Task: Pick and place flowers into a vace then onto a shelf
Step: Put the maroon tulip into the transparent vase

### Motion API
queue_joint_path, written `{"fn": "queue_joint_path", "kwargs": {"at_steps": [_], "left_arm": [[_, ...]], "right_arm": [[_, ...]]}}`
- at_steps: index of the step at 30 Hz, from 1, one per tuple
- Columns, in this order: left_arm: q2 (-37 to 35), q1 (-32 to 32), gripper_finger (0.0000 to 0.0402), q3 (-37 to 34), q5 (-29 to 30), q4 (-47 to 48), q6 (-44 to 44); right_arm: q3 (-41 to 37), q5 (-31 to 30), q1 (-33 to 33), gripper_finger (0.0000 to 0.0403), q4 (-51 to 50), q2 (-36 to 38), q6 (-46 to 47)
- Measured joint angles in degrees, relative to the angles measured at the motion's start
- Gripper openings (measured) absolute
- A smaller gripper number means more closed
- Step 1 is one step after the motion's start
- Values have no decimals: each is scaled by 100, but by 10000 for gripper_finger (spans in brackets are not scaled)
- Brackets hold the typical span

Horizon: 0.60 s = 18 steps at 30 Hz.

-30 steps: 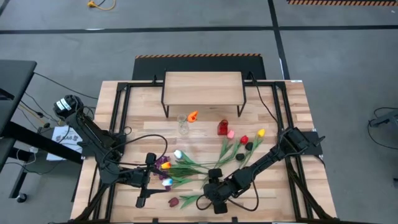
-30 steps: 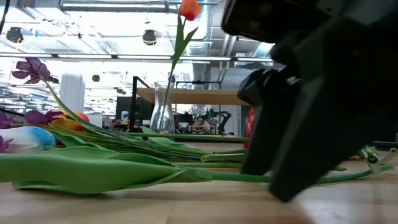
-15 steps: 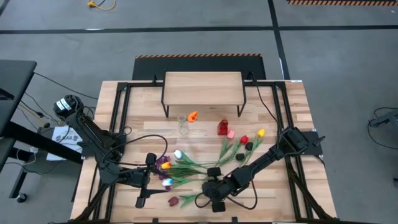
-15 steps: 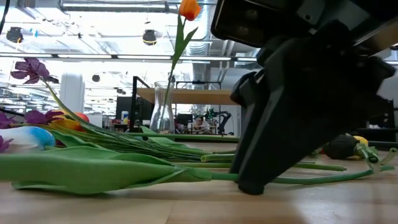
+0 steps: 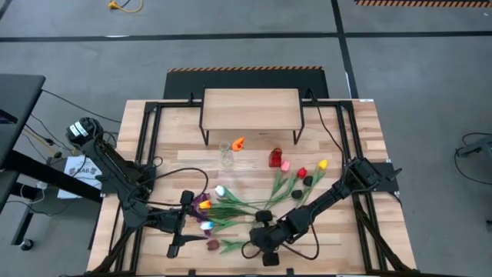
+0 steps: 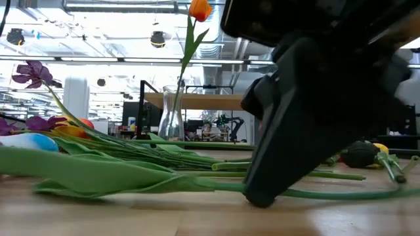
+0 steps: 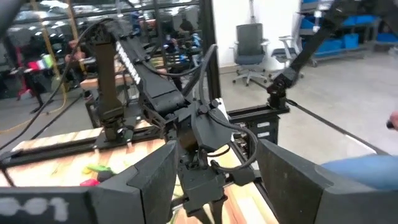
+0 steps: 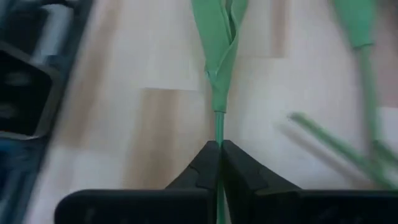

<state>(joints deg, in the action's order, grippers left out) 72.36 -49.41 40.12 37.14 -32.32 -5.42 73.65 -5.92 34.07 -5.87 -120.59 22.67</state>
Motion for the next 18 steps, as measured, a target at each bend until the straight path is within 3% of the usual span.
{"fn": "queue_joint_path", "kwargs": {"at_steps": [7, 13, 18], "left_arm": [[0, 0, 210, 0, -926, 46, -239], [0, 0, 210, 0, -985, 143, -307], [150, 2, 210, 1, -1056, 202, -371]], "right_arm": [[4, -53, 34, 4, 300, 179, -60], [16, -221, 19, 2, 535, 452, -189], [10, -940, 19, 1, 806, 779, -214]]}}
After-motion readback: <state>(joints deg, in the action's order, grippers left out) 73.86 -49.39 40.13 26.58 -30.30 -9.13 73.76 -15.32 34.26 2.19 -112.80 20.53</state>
